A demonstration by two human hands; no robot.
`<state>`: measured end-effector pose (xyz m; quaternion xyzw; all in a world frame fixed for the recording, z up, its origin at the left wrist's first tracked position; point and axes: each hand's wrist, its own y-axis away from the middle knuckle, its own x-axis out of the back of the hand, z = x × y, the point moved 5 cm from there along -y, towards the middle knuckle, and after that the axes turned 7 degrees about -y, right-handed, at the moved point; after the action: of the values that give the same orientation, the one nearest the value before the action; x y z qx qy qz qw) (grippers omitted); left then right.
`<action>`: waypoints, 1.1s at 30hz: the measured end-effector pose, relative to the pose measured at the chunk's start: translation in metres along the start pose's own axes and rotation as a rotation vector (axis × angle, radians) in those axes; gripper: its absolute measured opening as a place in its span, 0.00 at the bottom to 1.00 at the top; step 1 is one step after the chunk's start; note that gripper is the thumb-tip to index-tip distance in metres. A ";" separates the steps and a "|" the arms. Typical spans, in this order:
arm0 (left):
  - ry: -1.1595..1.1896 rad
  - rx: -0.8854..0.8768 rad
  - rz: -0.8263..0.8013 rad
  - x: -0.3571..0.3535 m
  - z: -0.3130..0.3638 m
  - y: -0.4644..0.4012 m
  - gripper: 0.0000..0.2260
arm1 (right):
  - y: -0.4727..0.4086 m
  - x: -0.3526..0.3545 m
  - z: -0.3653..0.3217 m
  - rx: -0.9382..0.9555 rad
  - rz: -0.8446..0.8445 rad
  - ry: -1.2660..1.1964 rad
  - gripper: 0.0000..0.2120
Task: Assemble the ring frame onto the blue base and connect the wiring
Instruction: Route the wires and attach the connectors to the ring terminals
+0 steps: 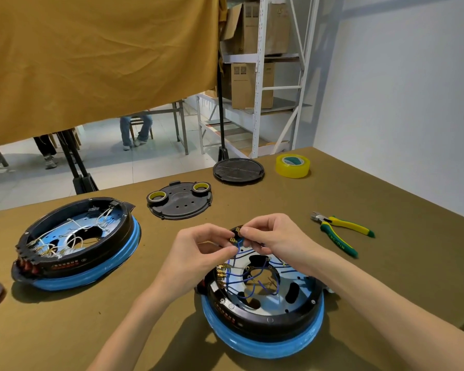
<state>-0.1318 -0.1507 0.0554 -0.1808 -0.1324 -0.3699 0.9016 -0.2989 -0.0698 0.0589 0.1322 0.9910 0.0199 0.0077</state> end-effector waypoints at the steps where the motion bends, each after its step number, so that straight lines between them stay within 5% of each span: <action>1: -0.009 0.006 0.022 0.001 -0.001 -0.001 0.08 | -0.001 -0.001 0.001 -0.010 -0.002 -0.018 0.07; 13: 0.030 -0.065 0.316 -0.004 -0.005 0.003 0.07 | -0.006 -0.006 -0.003 -0.004 0.195 -0.375 0.05; 18: -0.207 -0.181 0.397 -0.002 0.004 0.008 0.16 | -0.001 -0.007 0.002 -0.024 0.187 -0.404 0.05; 30: -0.413 -0.340 0.324 -0.008 0.014 0.011 0.13 | 0.007 -0.011 0.010 0.010 0.312 -0.302 0.05; 33: -0.455 -0.348 0.346 -0.013 0.015 0.012 0.20 | 0.010 -0.013 0.010 0.008 0.296 -0.326 0.05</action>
<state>-0.1335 -0.1285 0.0612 -0.4298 -0.2325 -0.1787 0.8540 -0.2839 -0.0632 0.0496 0.2777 0.9465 -0.0049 0.1643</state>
